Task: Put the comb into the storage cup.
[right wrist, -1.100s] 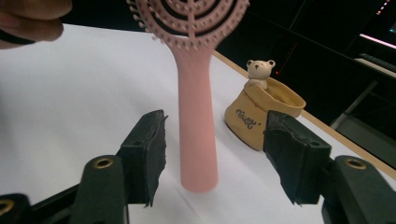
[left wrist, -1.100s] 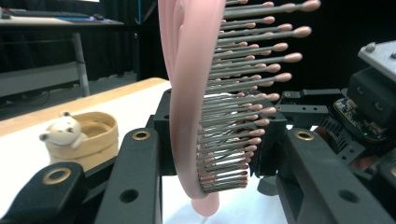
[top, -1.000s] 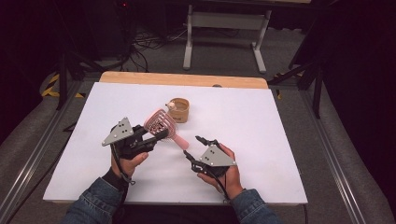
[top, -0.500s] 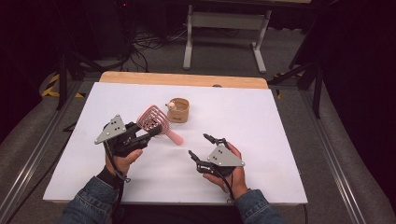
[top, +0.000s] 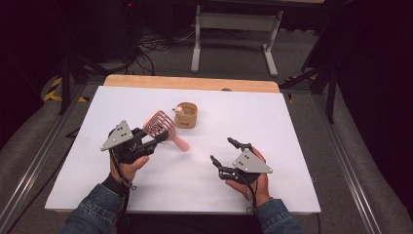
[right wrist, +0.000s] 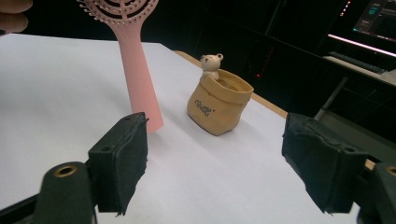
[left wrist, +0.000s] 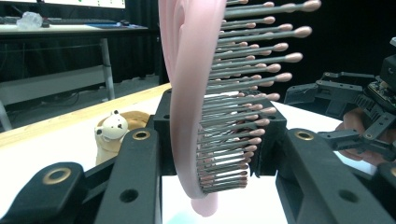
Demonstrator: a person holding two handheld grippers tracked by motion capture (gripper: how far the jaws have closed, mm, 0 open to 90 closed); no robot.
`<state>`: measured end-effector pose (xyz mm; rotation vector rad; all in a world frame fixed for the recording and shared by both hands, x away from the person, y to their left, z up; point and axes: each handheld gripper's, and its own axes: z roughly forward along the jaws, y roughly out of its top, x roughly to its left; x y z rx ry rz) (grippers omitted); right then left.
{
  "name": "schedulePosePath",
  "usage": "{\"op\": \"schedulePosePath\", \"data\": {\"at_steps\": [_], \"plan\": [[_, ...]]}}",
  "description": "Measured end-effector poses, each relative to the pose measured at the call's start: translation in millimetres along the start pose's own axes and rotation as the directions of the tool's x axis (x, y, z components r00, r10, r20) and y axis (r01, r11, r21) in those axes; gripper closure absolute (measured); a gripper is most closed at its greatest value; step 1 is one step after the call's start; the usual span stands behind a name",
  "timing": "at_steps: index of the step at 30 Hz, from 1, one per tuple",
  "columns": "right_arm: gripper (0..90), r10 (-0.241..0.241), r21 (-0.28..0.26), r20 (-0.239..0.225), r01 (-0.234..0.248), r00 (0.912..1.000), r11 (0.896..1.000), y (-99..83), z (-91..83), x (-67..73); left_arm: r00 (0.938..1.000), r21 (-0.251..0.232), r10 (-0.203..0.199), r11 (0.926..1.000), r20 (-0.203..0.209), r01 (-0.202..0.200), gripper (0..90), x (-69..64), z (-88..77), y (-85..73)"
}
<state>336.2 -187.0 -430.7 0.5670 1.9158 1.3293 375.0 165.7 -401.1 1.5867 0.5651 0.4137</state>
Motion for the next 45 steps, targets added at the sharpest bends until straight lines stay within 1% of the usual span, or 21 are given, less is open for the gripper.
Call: {"op": "schedulePosePath", "data": {"at_steps": [3, 9, 10, 14, 21, 24, 27, 29, 31, 33, 36, 38, 43, 45], "plan": [[21.5, 0.011, -0.008, -0.003, -0.011, 0.9999, 1.0, -0.7, -2.3, -2.2, 1.0, 0.002, 0.001, 1.0, -0.004, -0.001, 63.3, 1.4, -1.0, 0.3], [19.9, 0.022, -0.008, 0.005, -0.022, 0.9997, 1.0, -3.4, -7.6, -6.7, 0.9999, -0.001, 0.003, 1.0, -0.016, -0.003, 63.3, 3.4, -3.0, 1.3], [19.8, 0.026, -0.009, 0.006, -0.026, 0.9997, 1.0, -3.8, -8.1, -7.1, 0.9998, -0.001, 0.01, 0.9999, -0.019, -0.01, 63.3, 4.3, -3.6, 1.6], [19.0, 0.022, -0.007, 0.007, -0.022, 0.9997, 1.0, -5.5, -11.4, -8.9, 0.9996, -0.008, 0.007, 0.9999, -0.026, -0.007, 63.3, 5.8, -4.9, 2.0], [17.9, 0.035, -0.005, 0.001, -0.035, 0.9994, 0.999, -9.9, -14.7, -11.8, 0.9994, -0.003, 0.008, 1.0, -0.034, -0.008, 63.3, 8.6, -7.4, 2.8], [16.1, 0.032, 0.0, 0.001, -0.032, 0.9995, 0.999, -10.9, -15.1, -12.1, 0.9993, -0.002, 0.008, 1.0, -0.037, -0.008, 63.3, 9.3, -7.3, 2.5], [14.8, 0.023, 0.015, 0.018, -0.024, 0.9996, 1.0, -12.5, -14.6, -11.4, 0.999, -0.001, 0.012, 0.9999, -0.042, -0.012, 63.3, 9.6, -7.9, 2.7], [13.9, 0.03, 0.015, 0.006, -0.03, 0.9995, 0.999, -14.3, -15.2, -11.8, 0.9989, 0.0, 0.012, 0.9999, -0.045, -0.012, 63.3, 10.3, -8.7, 2.9], [11.2, 0.031, 0.012, 0.006, -0.031, 0.9995, 0.999, -15.2, -15.6, -12.0, 0.9988, 0.0, 0.011, 0.9999, -0.049, -0.011, 63.3, 11.3, -9.3, 2.9], [8.7, 0.029, 0.02, 0.019, -0.029, 0.9994, 0.999, -15.8, -15.9, -11.8, 0.9986, -0.011, 0.006, 0.9999, -0.053, -0.006, 63.3, 12.5, -9.3, 2.4], [5.9, 0.037, 0.017, 0.013, -0.037, 0.9992, 0.999, -17.4, -16.5, -12.2, 0.9981, -0.008, 0.009, 0.9999, -0.061, -0.01, 63.3, 13.5, -10.6, 3.0], [5.8, 0.032, 0.022, 0.016, -0.032, 0.9994, 0.999, -18.1, -16.7, -12.4, 0.9977, -0.009, 0.011, 0.9999, -0.066, -0.011, 63.3, 14.2, -12.0, 3.7], [3.9, 0.039, 0.021, 0.016, -0.04, 0.9991, 0.999, -19.2, -17.0, -13.7, 0.9964, -0.023, 0.008, 0.9997, -0.085, -0.01, 63.3, 18.0, -15.7, 5.2], [3.9, 0.035, 0.027, 0.022, -0.036, 0.9991, 0.999, -19.3, -16.5, -13.5, 0.996, -0.019, 0.013, 0.9997, -0.089, -0.014, 63.3, 19.3, -16.8, 6.0]]}}
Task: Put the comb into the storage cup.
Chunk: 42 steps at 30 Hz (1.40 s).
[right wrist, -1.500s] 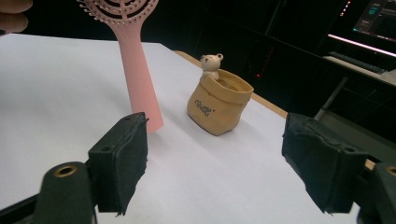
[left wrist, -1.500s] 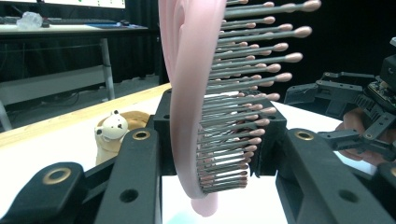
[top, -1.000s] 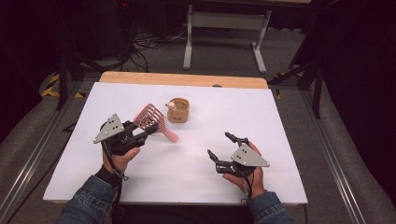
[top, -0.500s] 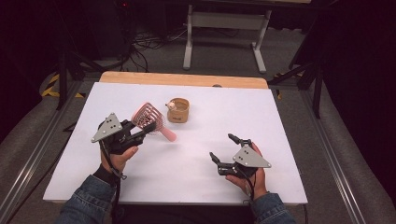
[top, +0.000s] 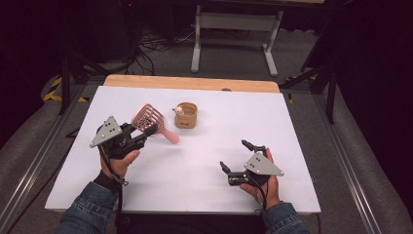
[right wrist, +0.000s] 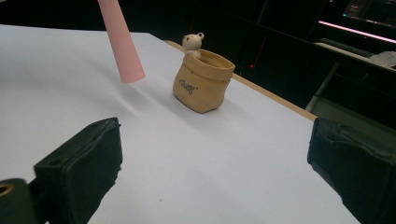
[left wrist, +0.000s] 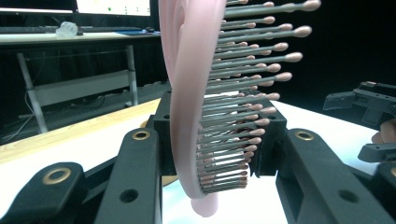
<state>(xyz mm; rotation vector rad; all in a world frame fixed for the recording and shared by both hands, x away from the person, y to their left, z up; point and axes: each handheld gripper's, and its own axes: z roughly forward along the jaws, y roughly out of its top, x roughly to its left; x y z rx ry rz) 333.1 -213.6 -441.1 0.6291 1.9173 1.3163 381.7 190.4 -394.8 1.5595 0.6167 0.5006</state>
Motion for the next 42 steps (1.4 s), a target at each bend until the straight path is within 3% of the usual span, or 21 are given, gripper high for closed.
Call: {"op": "schedulePosePath", "data": {"at_steps": [11, 22, 33, 42], "plan": [[5.0, 0.0, 0.008, 0.016, 0.0, 0.9999, 1.0, -2.5, 1.8, -0.2, 0.9994, 0.004, 0.013, 0.9999, -0.033, -0.013, 63.2, 3.6, -0.6, 3.3], [5.2, -0.001, 0.01, 0.025, 0.001, 0.9997, 1.0, -2.5, 2.4, 0.0, 0.9964, 0.011, 0.036, 0.9993, -0.076, -0.035, 63.3, 16.9, -6.4, 20.7], [5.6, -0.002, 0.01, 0.035, 0.002, 0.9994, 1.0, -2.8, 1.9, -0.8, 0.9937, 0.01, 0.049, 0.9988, -0.101, -0.048, 63.3, 24.2, 3.0, 31.3], [5.8, -0.01, 0.013, 0.035, 0.01, 0.9993, 1.0, -3.0, 2.5, -0.5, 0.9895, 0.015, 0.083, 0.9965, -0.119, -0.082, 63.2, 28.2, 14.2, 41.2]]}}
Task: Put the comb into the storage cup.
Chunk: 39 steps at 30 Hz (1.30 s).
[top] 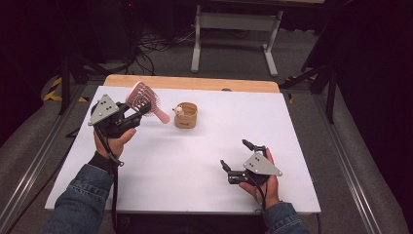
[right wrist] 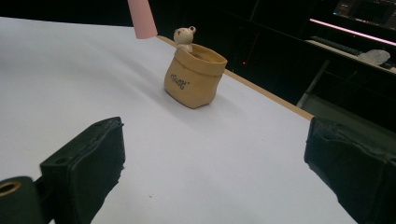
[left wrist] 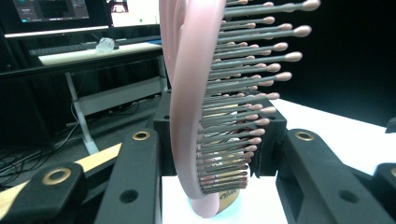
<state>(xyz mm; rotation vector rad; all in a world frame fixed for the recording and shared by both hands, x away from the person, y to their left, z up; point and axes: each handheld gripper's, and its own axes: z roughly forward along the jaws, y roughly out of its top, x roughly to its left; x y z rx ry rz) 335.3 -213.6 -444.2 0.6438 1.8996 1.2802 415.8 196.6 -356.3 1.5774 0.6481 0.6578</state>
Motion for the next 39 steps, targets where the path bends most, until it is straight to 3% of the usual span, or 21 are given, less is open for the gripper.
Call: {"op": "schedulePosePath", "data": {"at_steps": [16, 32, 39], "plan": [[6.0, -0.002, 0.004, -0.002, 0.002, 1.0, 1.0, -0.7, 0.8, -0.1, 0.9996, 0.003, -0.002, 1.0, -0.027, 0.002, 63.3, 5.7, 15.8, 4.1], [6.1, -0.004, 0.007, -0.002, 0.004, 1.0, 1.0, -1.0, 0.8, -0.2, 0.9991, -0.01, 0.027, 0.9996, -0.033, -0.027, 63.4, 7.3, 26.0, 11.8], [6.1, 0.003, 0.011, -0.005, -0.003, 1.0, 1.0, -1.7, 1.0, -0.2, 0.9997, -0.018, 0.009, 0.9998, -0.022, -0.009, 63.4, 11.1, 24.3, 12.5]]}}
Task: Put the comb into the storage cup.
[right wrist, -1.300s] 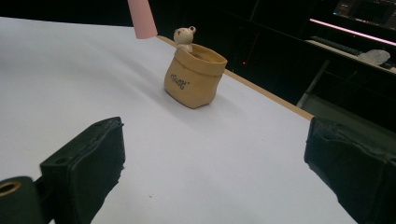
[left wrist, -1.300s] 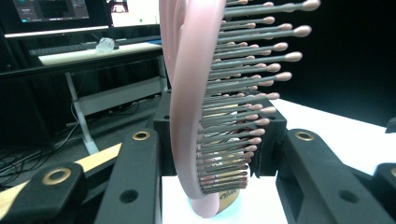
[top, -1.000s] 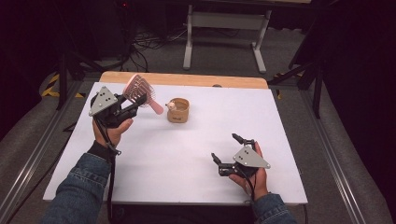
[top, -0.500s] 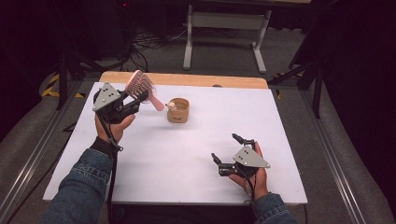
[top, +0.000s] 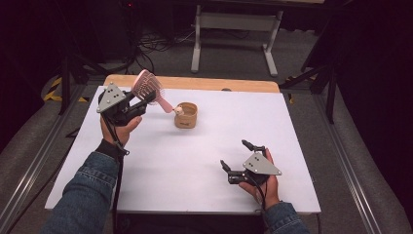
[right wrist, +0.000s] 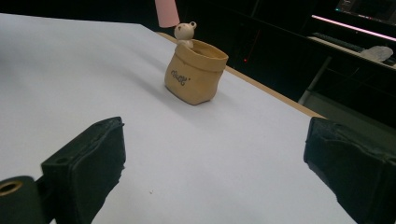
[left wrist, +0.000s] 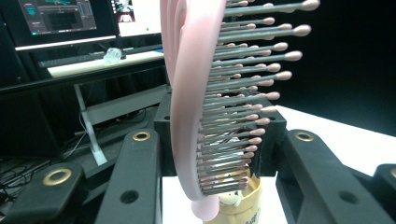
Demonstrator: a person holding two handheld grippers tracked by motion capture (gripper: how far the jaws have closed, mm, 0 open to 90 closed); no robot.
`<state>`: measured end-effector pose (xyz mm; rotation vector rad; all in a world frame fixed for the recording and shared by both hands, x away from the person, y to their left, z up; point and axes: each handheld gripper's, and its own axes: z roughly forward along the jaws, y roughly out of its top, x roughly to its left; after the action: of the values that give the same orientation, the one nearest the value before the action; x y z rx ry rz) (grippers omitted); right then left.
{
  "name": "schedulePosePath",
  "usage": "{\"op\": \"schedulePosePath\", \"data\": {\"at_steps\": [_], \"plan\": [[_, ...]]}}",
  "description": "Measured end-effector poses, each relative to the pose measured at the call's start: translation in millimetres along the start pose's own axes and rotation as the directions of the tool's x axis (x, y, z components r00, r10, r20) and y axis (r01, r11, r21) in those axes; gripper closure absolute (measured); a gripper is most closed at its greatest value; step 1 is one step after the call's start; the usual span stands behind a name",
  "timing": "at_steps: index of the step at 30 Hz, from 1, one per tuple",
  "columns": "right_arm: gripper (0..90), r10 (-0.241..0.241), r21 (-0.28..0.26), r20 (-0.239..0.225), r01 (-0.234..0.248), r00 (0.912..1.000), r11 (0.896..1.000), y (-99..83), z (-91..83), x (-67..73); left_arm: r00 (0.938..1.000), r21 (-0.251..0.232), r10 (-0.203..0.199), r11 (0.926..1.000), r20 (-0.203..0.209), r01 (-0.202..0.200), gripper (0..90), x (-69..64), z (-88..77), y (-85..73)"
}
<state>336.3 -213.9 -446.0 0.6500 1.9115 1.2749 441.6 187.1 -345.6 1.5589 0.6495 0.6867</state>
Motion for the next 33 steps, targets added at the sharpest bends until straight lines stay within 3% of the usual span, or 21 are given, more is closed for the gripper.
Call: {"op": "schedulePosePath", "data": {"at_steps": [3, 6, 9, 11, 18, 33], "plan": [[6.1, 0.007, -0.008, -0.004, -0.007, 1.0, 1.0, 0.8, -0.8, 0.7, 1.0, 0.014, 0.004, 0.9999, -0.002, -0.004, 63.4, 1.7, -1.7, 0.7], [6.3, 0.004, -0.008, -0.009, -0.005, 1.0, 1.0, 1.3, -0.8, 1.6, 0.9995, 0.008, -0.027, 0.9996, 0.017, 0.027, 63.4, 8.6, -8.2, 9.2], [6.4, 0.003, -0.014, -0.011, -0.003, 0.9999, 1.0, 2.0, -0.1, 2.7, 0.9997, 0.006, -0.02, 0.9998, 0.011, 0.02, 63.4, 11.3, -10.4, 18.8], [6.4, -0.003, -0.013, -0.018, 0.003, 0.9998, 1.0, 2.3, 1.7, 3.1, 0.9999, 0.015, 0.011, 0.9998, 0.012, -0.012, 63.4, 9.4, -6.3, 30.1], [6.5, 0.005, -0.013, -0.017, -0.005, 0.9999, 1.0, 1.0, 2.1, 0.7, 0.9981, 0.024, 0.048, 0.9985, 0.039, -0.049, 63.4, 2.8, 13.9, 50.9], [6.5, 0.01, -0.018, -0.014, -0.01, 0.9998, 1.0, 0.8, 0.8, 0.4, 0.9971, 0.036, 0.037, 0.9986, 0.066, -0.039, 63.4, -17.8, 51.9, 53.5]]}}
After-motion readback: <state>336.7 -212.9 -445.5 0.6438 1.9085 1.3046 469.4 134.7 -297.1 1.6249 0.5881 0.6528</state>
